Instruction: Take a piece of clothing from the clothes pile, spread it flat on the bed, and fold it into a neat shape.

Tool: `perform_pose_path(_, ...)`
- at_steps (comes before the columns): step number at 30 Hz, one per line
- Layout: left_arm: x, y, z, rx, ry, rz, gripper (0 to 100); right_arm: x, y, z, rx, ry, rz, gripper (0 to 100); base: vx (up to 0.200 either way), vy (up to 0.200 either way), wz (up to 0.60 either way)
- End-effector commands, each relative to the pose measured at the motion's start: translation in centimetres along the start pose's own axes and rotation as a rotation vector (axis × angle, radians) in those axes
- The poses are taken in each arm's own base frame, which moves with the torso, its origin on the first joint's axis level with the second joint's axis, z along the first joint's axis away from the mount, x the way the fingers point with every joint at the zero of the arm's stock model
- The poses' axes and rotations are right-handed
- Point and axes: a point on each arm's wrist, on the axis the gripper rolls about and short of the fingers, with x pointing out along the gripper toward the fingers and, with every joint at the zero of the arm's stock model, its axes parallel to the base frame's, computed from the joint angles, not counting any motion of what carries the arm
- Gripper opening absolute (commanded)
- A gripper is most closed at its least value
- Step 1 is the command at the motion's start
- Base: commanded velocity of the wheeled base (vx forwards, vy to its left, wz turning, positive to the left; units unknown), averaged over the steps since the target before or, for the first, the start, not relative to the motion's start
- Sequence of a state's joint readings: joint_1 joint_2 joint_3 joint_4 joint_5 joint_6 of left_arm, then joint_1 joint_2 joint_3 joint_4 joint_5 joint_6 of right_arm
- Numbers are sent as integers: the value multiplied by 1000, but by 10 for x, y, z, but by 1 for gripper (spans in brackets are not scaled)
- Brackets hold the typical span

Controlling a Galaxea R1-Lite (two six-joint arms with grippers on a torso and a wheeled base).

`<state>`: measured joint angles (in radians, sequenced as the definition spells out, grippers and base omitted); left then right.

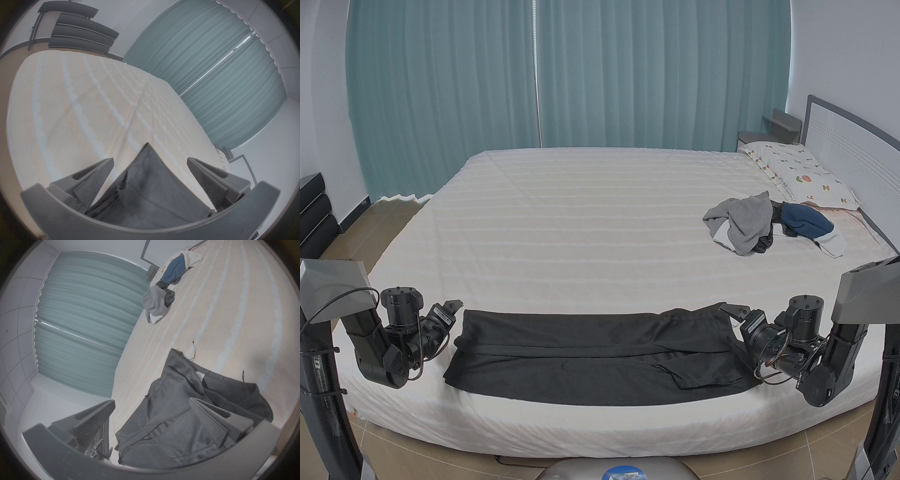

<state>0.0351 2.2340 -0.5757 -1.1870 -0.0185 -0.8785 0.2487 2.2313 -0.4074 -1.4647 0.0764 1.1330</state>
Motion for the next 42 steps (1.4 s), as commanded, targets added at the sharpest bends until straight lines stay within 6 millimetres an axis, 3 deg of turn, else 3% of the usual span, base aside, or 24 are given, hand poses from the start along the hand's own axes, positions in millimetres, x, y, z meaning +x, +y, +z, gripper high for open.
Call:
perform_pose_path(1,-7,-18,13,11,62,-84,100,0,-6,-3,11,12,-23,100,0,0,0)
perform_pose_path(4,-7,-24,19,25,114,-111,100,1,-8,-4,13,15,-30,100,0,0,0)
perform_pose_path(7,2,-24,21,148,160,-80,100,0,-9,-5,16,20,-36,100,0,0,0)
perform_pose_path(14,25,-7,-4,314,262,-33,100,2,-17,-8,15,26,-50,100,0,0,0)
perform_pose_path(20,33,3,-23,363,311,-1,100,1,-22,-12,7,25,-42,100,0,0,0)
perform_pose_path(27,33,5,-23,479,261,60,100,-2,-23,-15,4,35,-48,100,0,0,0)
perform_pose_path(37,30,6,-23,491,251,83,100,-1,-25,-16,4,39,-53,100,0,0,0)
perform_pose_path(42,25,5,-37,508,295,81,100,-1,-25,-16,4,38,-55,100,0,0,0)
